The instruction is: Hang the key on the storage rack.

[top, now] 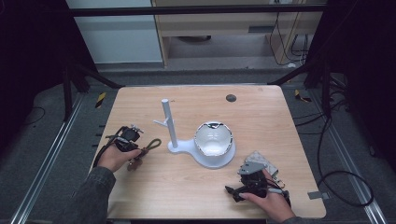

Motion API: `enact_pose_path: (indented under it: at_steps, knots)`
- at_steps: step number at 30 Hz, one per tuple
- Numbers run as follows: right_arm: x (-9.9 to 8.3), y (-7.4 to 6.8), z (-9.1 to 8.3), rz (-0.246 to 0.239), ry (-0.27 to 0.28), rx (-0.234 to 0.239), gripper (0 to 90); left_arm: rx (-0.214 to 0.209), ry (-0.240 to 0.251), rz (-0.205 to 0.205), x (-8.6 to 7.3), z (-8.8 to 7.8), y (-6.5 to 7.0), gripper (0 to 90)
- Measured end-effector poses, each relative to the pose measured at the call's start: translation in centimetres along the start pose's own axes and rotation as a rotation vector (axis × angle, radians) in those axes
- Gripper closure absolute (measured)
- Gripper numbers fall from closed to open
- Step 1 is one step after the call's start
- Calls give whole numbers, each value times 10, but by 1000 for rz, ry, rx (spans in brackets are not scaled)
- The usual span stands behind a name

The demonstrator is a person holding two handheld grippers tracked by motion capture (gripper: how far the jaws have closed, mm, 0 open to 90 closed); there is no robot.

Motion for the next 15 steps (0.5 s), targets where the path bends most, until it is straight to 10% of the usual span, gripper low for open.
enact_pose_path:
  at_steps: [15]
  knots:
    - [0, 0, 0, 0, 0, 0, 18, -18, -41, 28, 4, 8, -3, 594]
Point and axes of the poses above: each handheld gripper's, and its own axes: z roughly forward along the jaws, x roughly out of its top, y roughly to its right, the point moved 1 cm from there along z, roughly forward along the jaws, and after that the axes turned 3 degrees about -x, right-handed, at the moved point
